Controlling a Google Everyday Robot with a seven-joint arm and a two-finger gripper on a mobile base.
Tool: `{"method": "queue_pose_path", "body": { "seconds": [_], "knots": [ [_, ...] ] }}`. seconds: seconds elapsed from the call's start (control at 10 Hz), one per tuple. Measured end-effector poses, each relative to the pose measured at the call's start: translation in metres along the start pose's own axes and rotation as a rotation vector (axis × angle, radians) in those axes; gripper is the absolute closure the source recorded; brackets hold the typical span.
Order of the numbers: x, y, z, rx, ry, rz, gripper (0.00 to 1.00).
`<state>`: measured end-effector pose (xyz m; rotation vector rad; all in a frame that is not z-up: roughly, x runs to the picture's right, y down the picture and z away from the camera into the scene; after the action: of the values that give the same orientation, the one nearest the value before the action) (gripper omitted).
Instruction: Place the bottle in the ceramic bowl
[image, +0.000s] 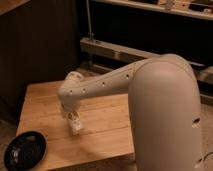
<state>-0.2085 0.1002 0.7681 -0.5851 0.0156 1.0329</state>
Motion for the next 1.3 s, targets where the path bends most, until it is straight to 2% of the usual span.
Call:
{"method": "queue_pose_path", "body": {
  "seconds": [0.2, 0.4, 0.8, 1.0, 1.1, 1.2, 1.3],
  "knots": [
    [-0.028, 0.043, -0.022, -0.049, -0.035, -0.081, 1.0],
    [-0.034, 0.087, -0.03, -0.103, -0.056, -0.162, 1.0],
    [-0.014, 0.189, -0.032, -0.2, -0.074, -0.35, 1.0],
    [-0.003, 0.242, -0.032, -0.254, -0.101, -0.468, 1.0],
    [0.0, 0.261, -0.031, -0.285, -0.131, -0.523, 1.0],
    [0.001, 0.28, -0.032, -0.328, -0.192, -0.594, 0.99],
    [0.0, 0.291, -0.03, -0.366, -0.255, -0.655, 0.93]
  ]
}}
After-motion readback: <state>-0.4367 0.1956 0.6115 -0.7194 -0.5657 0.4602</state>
